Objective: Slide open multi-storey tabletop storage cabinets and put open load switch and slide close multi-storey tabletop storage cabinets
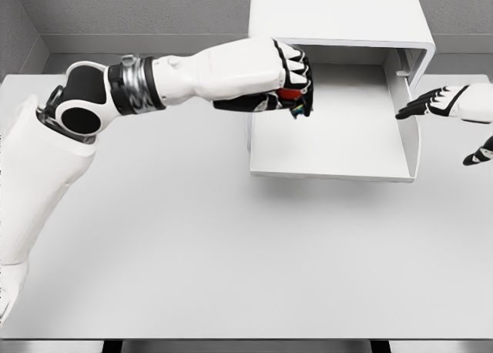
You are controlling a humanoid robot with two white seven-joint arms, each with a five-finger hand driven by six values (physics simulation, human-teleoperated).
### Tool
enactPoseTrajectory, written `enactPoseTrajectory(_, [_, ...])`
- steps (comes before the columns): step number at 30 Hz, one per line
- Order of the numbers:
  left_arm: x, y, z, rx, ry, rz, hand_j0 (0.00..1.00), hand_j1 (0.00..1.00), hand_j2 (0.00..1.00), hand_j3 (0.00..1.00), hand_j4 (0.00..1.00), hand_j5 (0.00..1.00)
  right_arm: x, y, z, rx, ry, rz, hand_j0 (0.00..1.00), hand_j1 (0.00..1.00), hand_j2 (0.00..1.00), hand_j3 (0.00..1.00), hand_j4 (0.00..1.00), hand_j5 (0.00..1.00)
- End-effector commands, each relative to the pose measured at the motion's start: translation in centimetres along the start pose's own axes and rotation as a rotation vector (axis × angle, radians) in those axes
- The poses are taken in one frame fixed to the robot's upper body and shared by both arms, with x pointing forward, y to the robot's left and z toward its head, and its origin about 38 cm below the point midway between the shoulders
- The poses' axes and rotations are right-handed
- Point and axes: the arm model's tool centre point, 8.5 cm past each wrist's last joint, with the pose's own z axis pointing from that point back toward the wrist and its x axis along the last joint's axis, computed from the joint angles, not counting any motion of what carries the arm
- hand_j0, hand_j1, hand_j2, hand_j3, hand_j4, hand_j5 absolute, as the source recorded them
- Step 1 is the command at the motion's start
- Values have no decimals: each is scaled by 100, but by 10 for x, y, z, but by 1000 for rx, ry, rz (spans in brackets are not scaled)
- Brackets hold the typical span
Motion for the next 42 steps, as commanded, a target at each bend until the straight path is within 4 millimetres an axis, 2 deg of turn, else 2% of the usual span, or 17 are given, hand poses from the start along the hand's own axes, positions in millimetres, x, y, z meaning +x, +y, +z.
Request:
enactPoseTrajectory(1, [0, -3, -4, 0, -3, 10, 43, 43, 43, 43, 43, 43, -1, -1, 3, -5, 7, -5, 100, 100, 100, 100, 100, 100])
enactPoseTrajectory(8, [2, -21, -17, -51, -8, 16, 43, 43, 43, 43, 43, 43, 0, -4, 4, -10, 7, 1, 100, 100, 100, 100, 100, 100])
enactPoseTrajectory(10, [-7, -27, -14, -65, 19, 29, 43, 43, 43, 43, 43, 43, 0, -3, 4, -6, 12, 7, 100, 100, 100, 100, 100, 100])
enactPoseTrajectory(17, [-10, -32, -23, -67, 25, 36, 43, 43, 43, 43, 43, 43, -2, -3, 9, -5, 26, 6, 100, 100, 100, 100, 100, 100])
enactPoseTrajectory(22, [-12, -33, -23, -85, 41, 14, 50, 50, 50, 50, 50, 50, -2, -4, 12, -6, 32, 10, 100, 100, 100, 100, 100, 100])
enactPoseTrajectory(27, [-14, -37, -22, -100, 55, 9, 50, 50, 50, 50, 50, 50, -1, -4, 11, -7, 27, 11, 100, 100, 100, 100, 100, 100])
enactPoseTrajectory(28, [-14, -37, -22, -100, 55, 9, 52, 52, 52, 52, 52, 52, -1, -4, 11, -5, 27, 11, 100, 100, 100, 100, 100, 100])
enactPoseTrajectory(30, [-13, -36, -22, -97, 52, 8, 72, 72, 72, 72, 72, 72, -1, -4, 11, -6, 28, 12, 100, 100, 100, 100, 100, 100])
enactPoseTrajectory(31, [-14, -35, -22, -96, 52, 6, 77, 77, 77, 77, 77, 77, -1, -4, 11, -6, 28, 12, 100, 100, 100, 100, 100, 100])
enactPoseTrajectory(42, [-11, -32, -25, -60, 43, 1, 79, 79, 79, 79, 79, 79, -1, -3, 6, -2, 18, 10, 100, 100, 100, 100, 100, 100])
